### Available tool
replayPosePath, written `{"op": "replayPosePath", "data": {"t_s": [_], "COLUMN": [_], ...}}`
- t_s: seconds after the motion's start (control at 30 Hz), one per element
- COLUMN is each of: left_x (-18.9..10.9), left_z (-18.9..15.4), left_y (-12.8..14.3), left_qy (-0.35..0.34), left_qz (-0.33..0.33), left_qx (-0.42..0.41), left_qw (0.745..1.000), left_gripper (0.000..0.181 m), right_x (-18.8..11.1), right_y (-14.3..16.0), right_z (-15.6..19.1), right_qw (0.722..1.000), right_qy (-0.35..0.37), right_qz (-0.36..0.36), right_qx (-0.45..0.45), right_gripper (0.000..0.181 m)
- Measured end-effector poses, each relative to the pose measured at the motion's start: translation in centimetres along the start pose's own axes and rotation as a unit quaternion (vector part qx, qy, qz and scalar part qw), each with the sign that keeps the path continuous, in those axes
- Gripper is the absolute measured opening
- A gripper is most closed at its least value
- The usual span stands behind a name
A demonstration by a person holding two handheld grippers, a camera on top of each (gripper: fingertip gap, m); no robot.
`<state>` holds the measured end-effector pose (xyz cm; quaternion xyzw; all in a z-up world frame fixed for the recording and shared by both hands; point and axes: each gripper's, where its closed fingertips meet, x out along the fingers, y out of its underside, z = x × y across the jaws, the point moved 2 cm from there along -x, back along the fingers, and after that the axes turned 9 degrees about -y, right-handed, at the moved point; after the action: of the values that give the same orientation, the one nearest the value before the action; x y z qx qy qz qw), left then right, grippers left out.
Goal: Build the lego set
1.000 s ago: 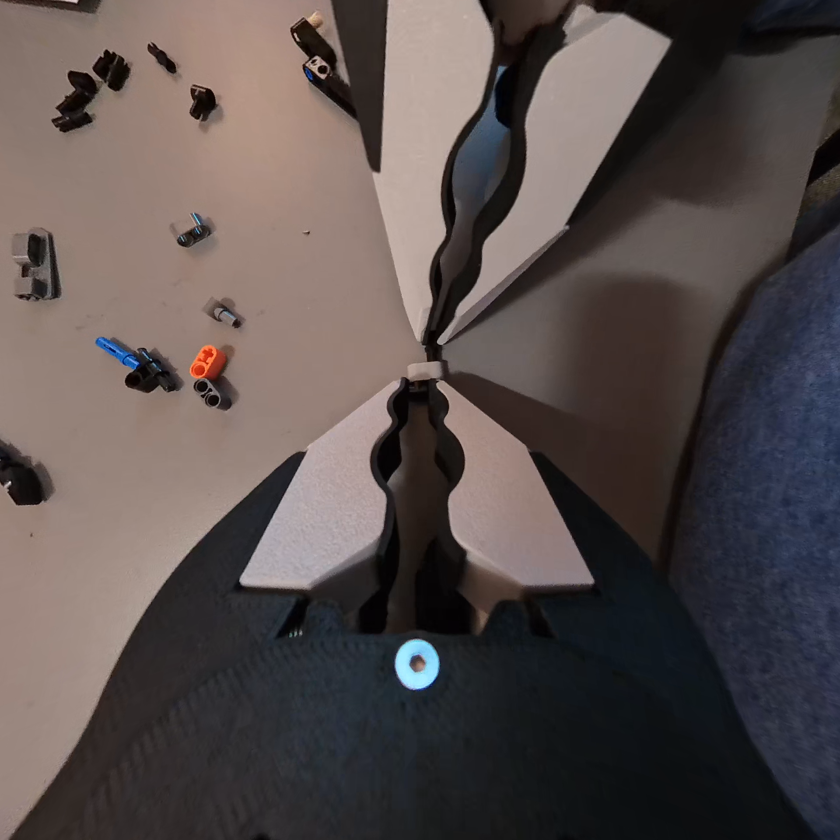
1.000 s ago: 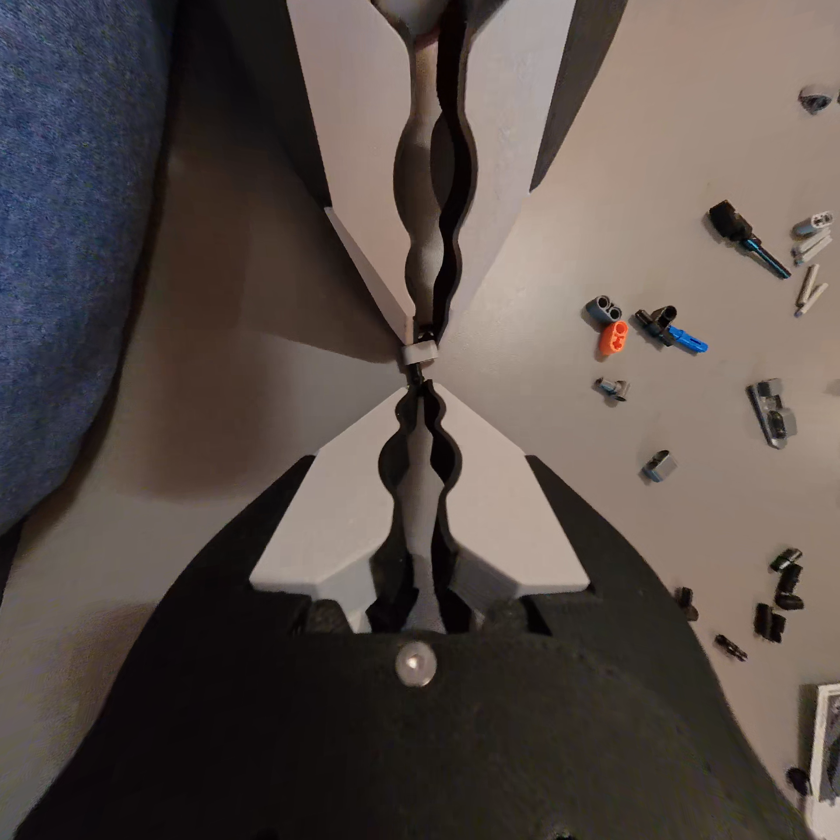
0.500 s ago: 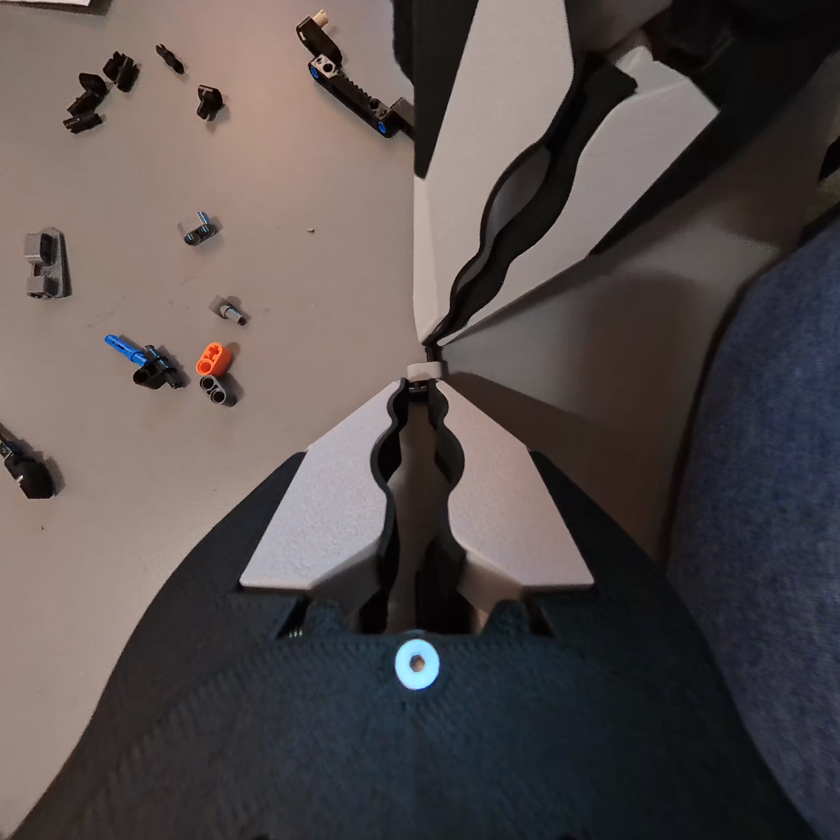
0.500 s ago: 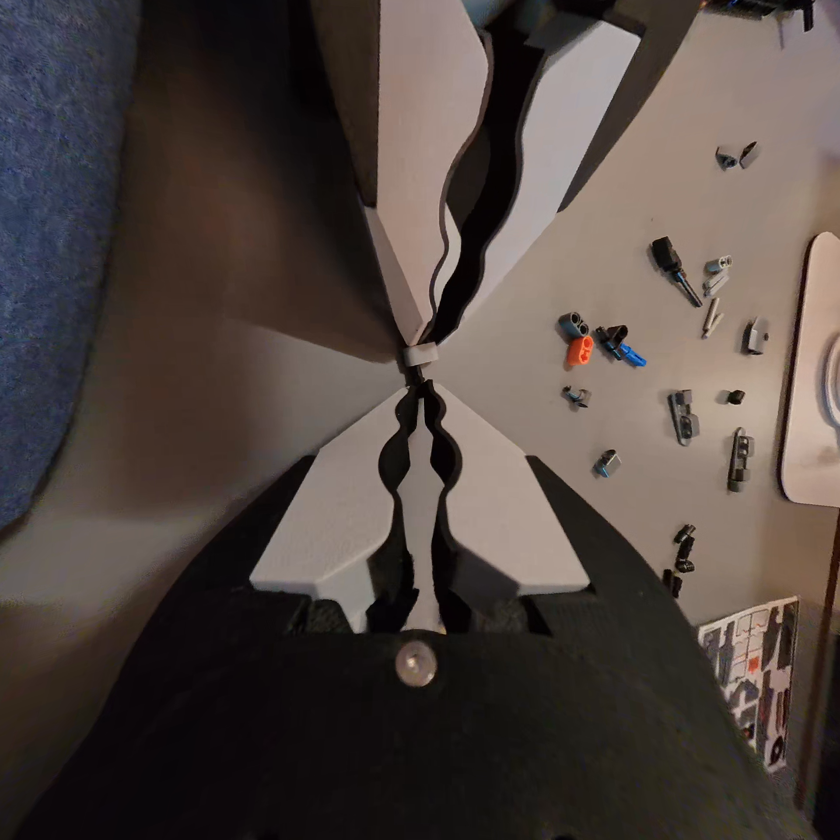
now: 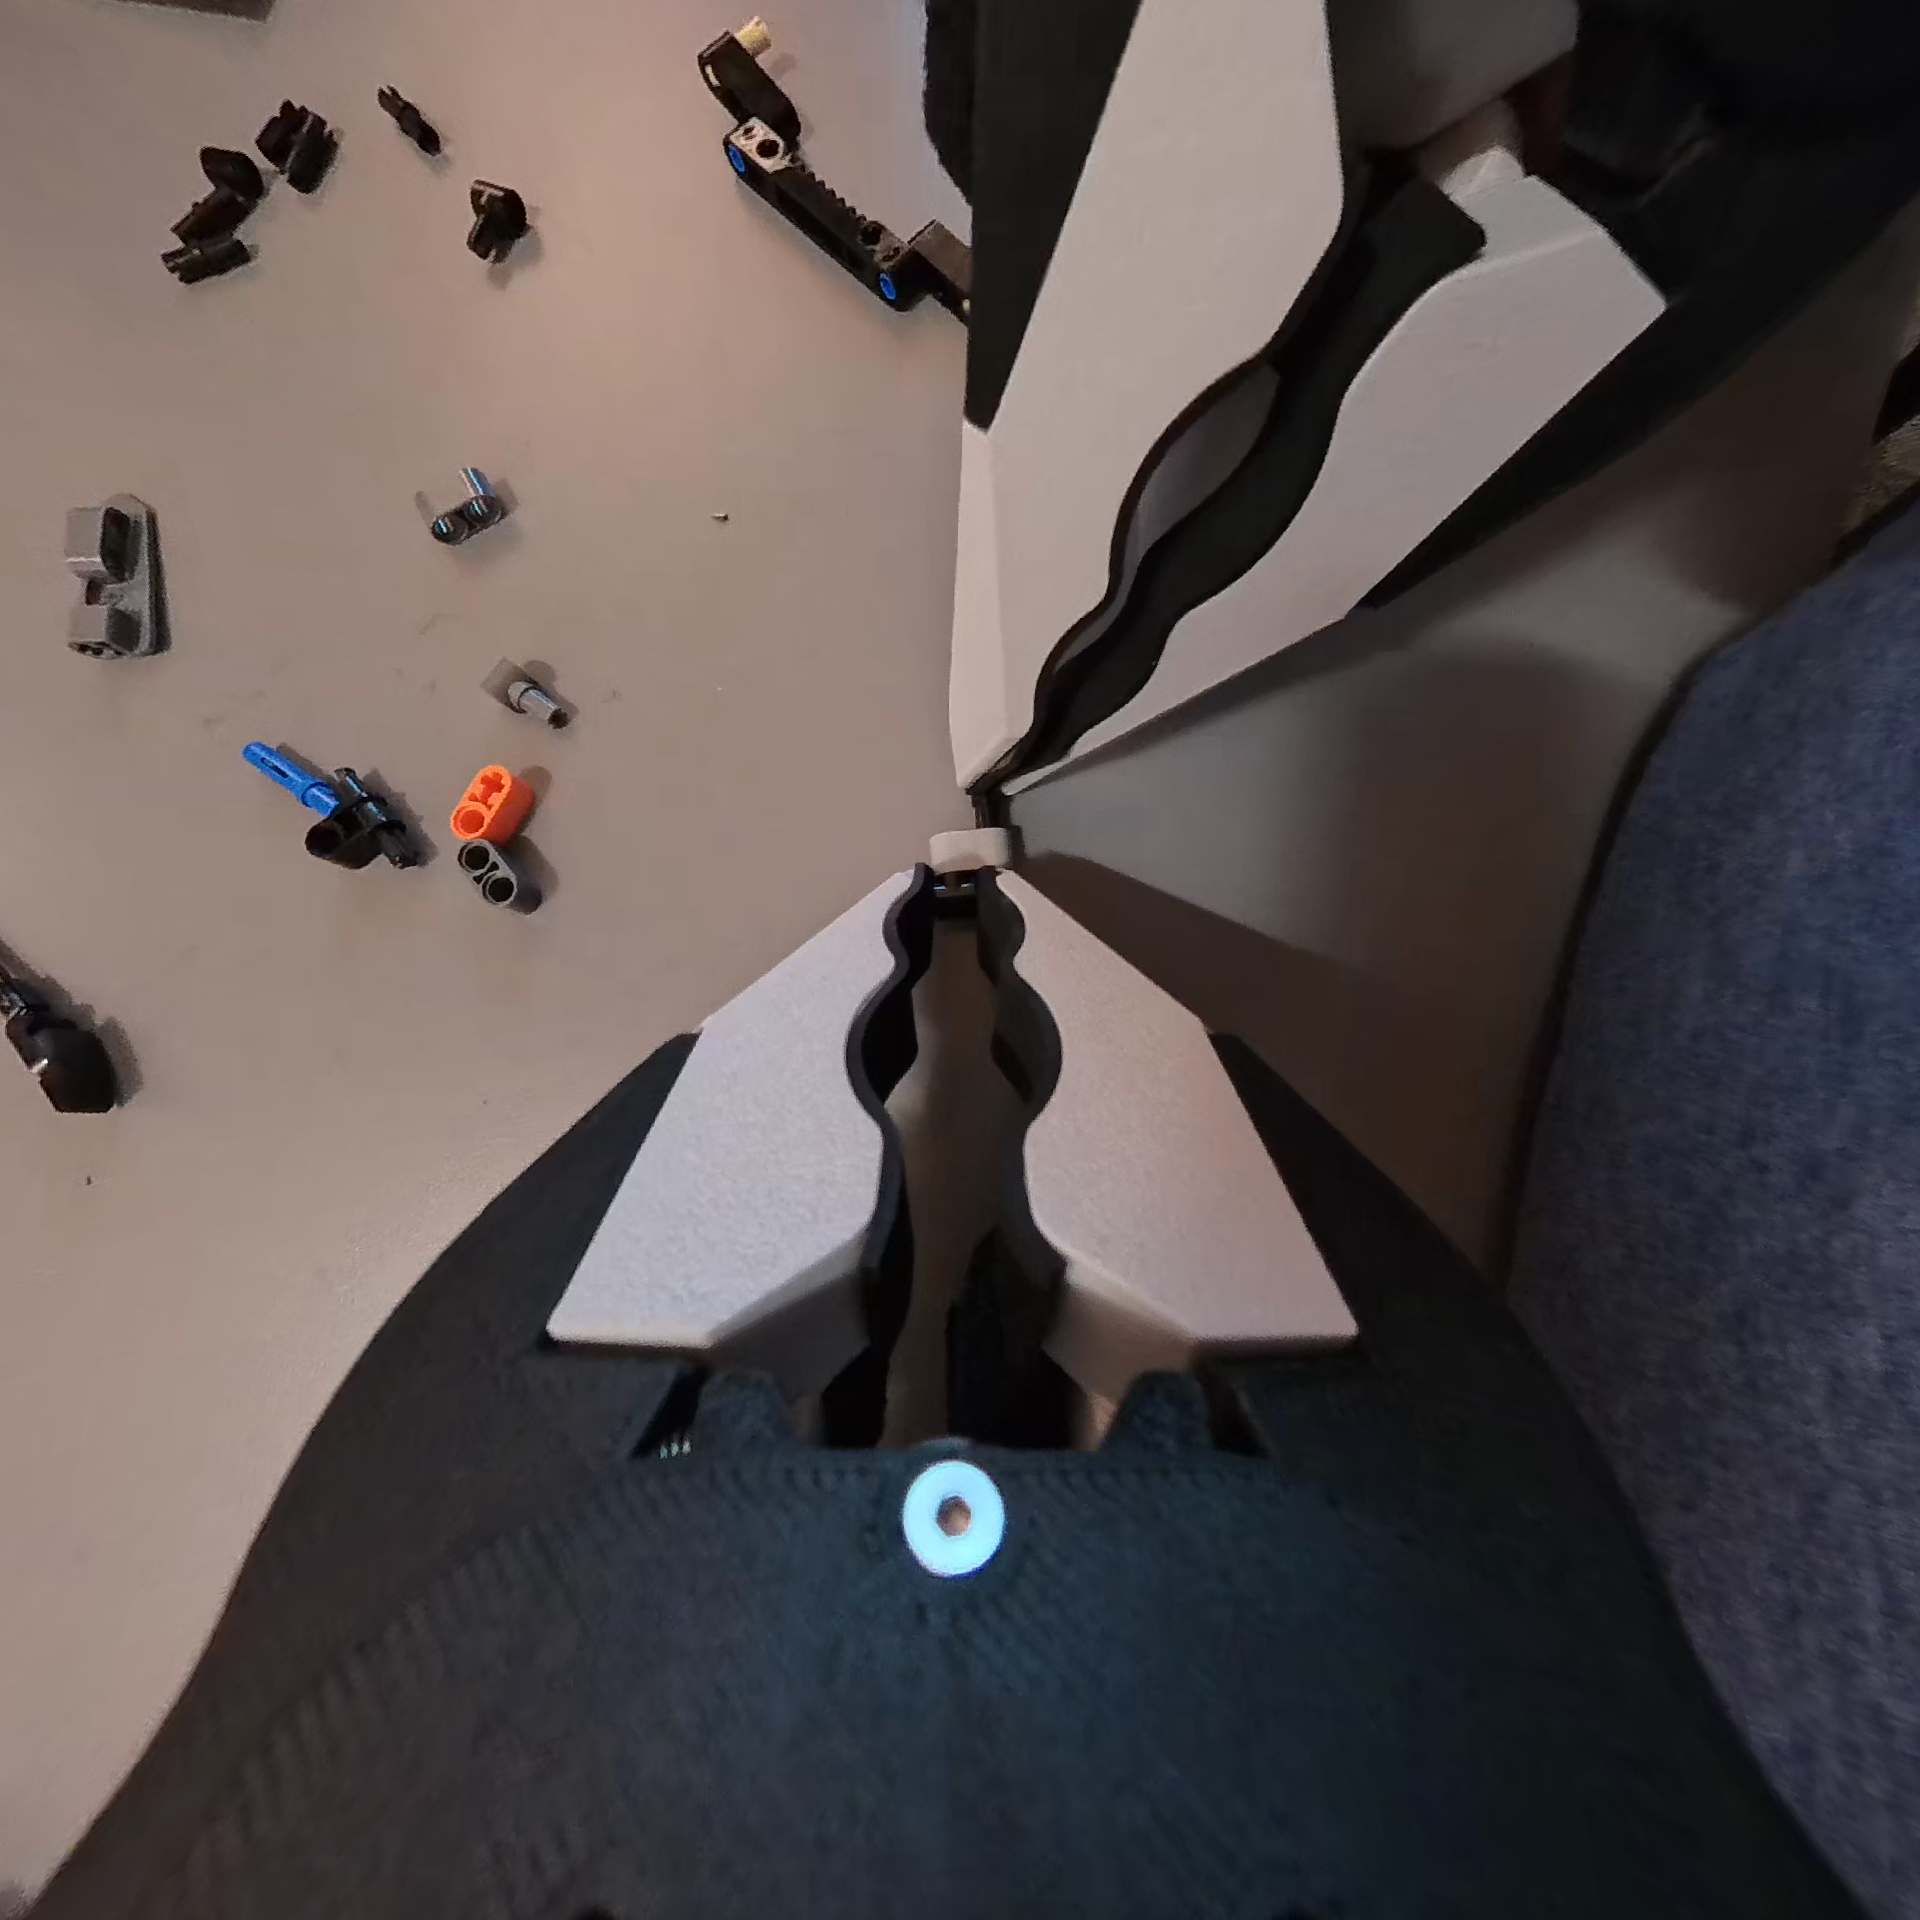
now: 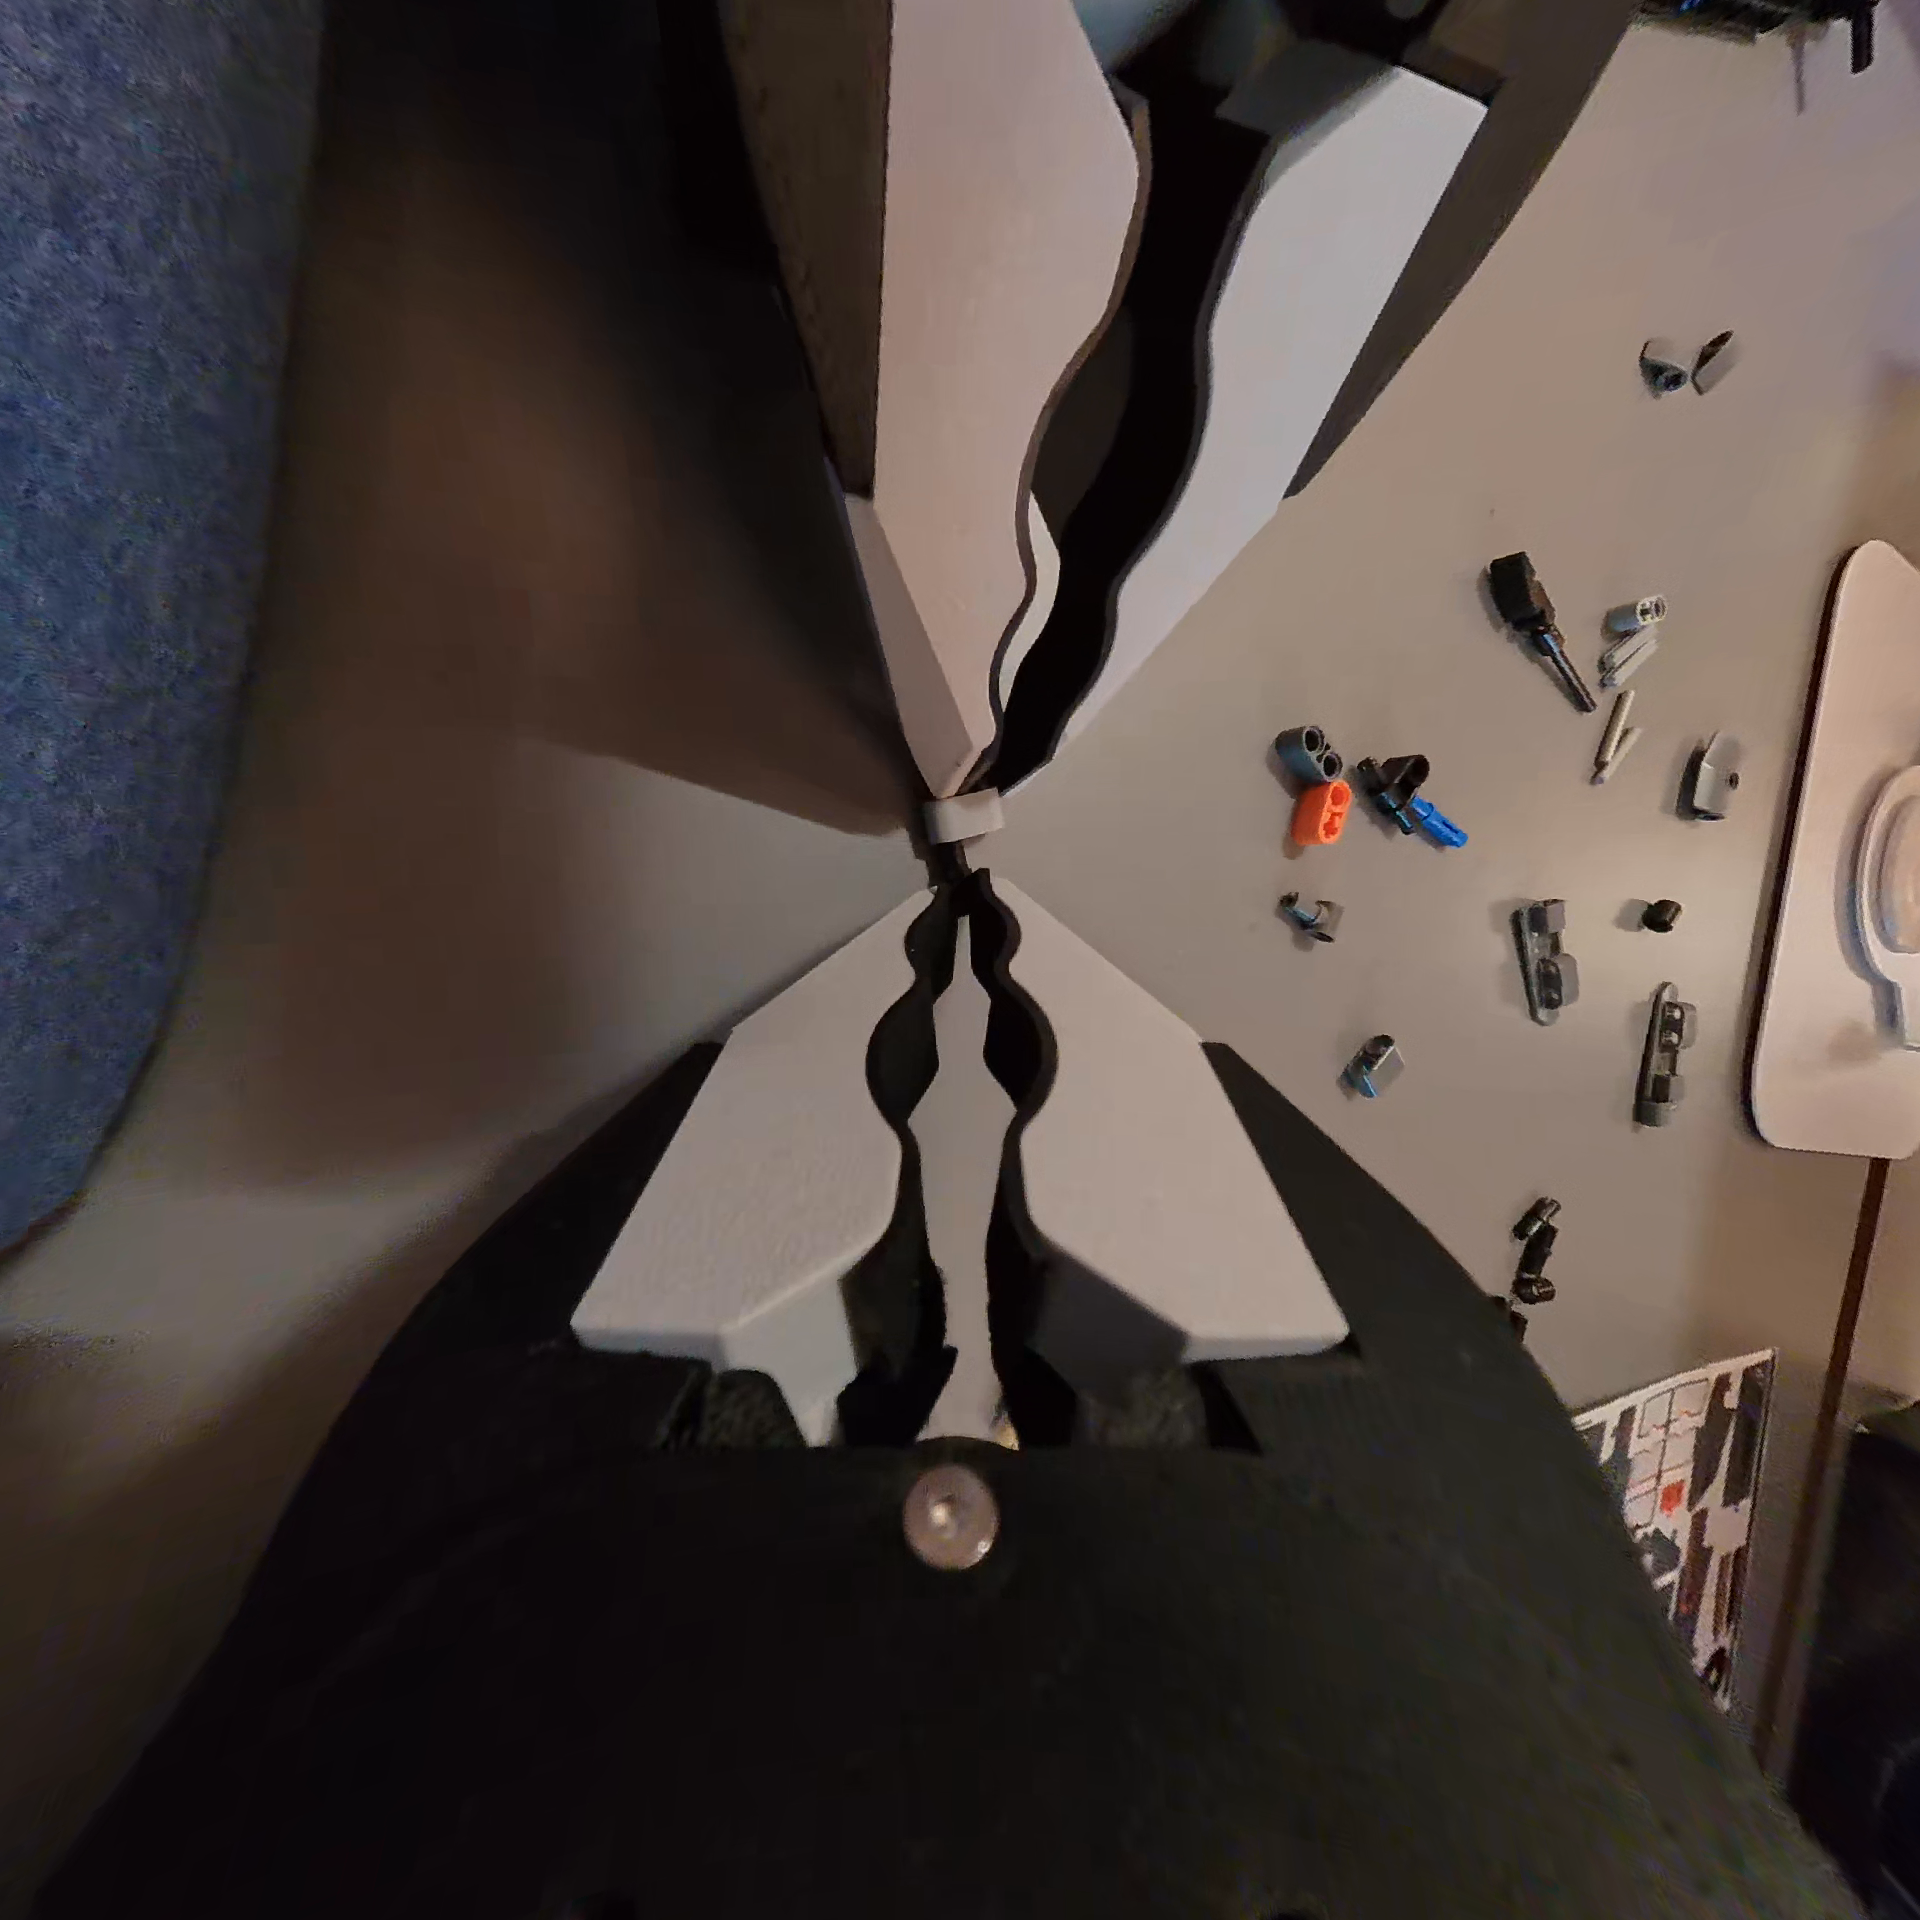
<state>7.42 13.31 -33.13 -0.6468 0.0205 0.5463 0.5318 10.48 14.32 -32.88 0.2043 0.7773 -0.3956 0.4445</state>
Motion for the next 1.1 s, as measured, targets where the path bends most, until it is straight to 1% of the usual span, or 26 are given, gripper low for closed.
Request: {"op": "replayPosePath", "data": {"t_s": [0.03,0.23,0.33,0.47,0.6,0.67,0.7,0.73,0.77,0.83,0.93,1.0,1.1], "left_x": [0.0,-0.1,-0.1,-0.1,-0.1,0.0,0.1,0.2,0.2,0.1,0.1,0.1,0.2], "left_z": [0.0,0.1,0.1,0.1,0.3,0.1,0.1,0.3,0.5,0.4,0.4,0.6,0.6], "left_y": [0.0,0.1,0.1,0.1,0.2,0.0,-0.2,-0.1,-0.1,0.0,0.0,0.0,-0.1], "left_qy": [-0.001,-0.001,-0.007,-0.006,0.003,0.008,0.005,0.002,0.005,0.015,0.020,0.024,0.029], "left_qz": [0.000,0.008,0.016,0.013,0.008,0.002,-0.001,0.004,0.004,-0.002,0.000,-0.003,-0.004], "left_qx": [0.001,-0.001,0.002,0.001,-0.002,0.001,0.002,0.009,0.004,-0.004,-0.002,-0.002,0.000], "left_qw": [1.000,1.000,1.000,1.000,1.000,1.000,1.000,1.000,1.000,1.000,1.000,1.000,1.000], "left_gripper": [0.006,0.006,0.006,0.006,0.006,0.006,0.006,0.006,0.006,0.006,0.007,0.007,0.006], "right_x": [0.0,0.1,0.1,0.0,-0.1,-0.5,-0.3,0.1,0.3,0.1,-1.2,-1.6,-1.3], "right_y": [0.0,-0.2,-0.3,-0.2,-0.2,-1.5,-1.6,-1.1,-0.9,-0.8,-0.8,-0.1,0.5], "right_z": [0.0,0.0,0.0,-0.1,-0.3,0.1,0.2,0.1,0.2,0.1,-0.4,-0.8,-0.7], "right_qw": [1.000,0.999,1.000,0.999,0.991,0.978,0.977,0.980,0.980,0.977,0.964,0.960,0.956], "right_qy": [0.001,0.001,0.005,-0.015,-0.067,-0.115,-0.128,-0.125,-0.129,-0.140,-0.157,-0.156,-0.163], "right_qz": [0.004,0.023,0.023,-0.021,-0.077,-0.135,-0.131,-0.110,-0.105,-0.114,-0.158,-0.165,-0.164], "right_qx": [-0.006,-0.024,-0.016,0.029,0.087,0.106,0.111,0.108,0.107,0.112,0.143,0.163,0.180], "right_gripper": [0.000,0.000,0.000,0.000,0.000,0.000,0.000,0.000,0.000,0.000,0.000,0.000,0.000]}}
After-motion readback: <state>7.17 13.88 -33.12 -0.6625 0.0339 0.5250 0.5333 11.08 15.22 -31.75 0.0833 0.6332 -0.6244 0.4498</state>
